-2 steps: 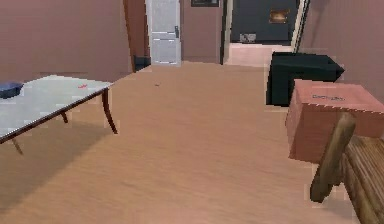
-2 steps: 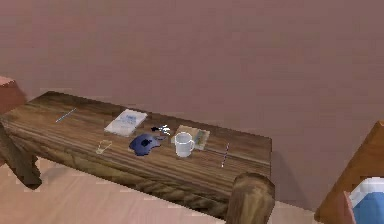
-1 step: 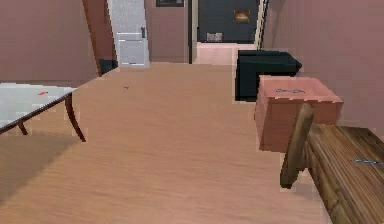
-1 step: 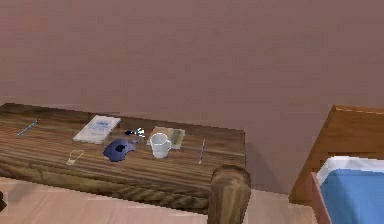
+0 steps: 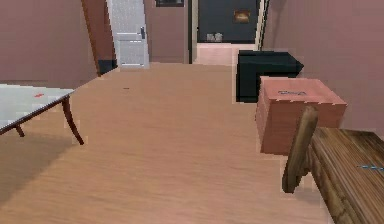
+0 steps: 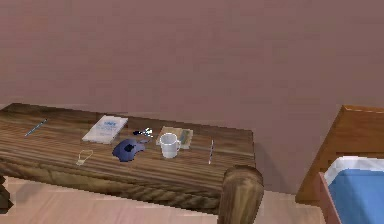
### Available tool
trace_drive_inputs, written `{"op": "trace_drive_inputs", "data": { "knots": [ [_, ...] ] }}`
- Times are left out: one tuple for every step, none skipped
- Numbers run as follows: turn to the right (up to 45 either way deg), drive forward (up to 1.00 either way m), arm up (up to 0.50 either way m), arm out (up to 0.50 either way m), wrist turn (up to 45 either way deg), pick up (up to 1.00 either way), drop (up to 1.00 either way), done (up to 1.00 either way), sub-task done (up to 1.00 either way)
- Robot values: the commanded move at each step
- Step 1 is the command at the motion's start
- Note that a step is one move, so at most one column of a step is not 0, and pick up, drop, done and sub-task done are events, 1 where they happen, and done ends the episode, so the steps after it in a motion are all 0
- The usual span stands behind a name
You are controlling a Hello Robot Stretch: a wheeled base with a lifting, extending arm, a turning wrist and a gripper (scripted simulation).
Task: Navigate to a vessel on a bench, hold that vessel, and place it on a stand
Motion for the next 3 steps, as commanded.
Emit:
{"op": "trace_drive_inputs", "data": {
  "knots": [
    [0.0, 0.00, 0.50, 0.00, 0.0, 0.00, 0.00, 0.00, 0.00],
    [0.0, 0.00, 0.22, 0.00, 0.0, 0.00, 0.00, 0.00, 0.00],
    [0.0, 0.00, 0.00, 0.44, 0.0, 0.00, 0.00, 0.00, 0.00]
  ]
}}
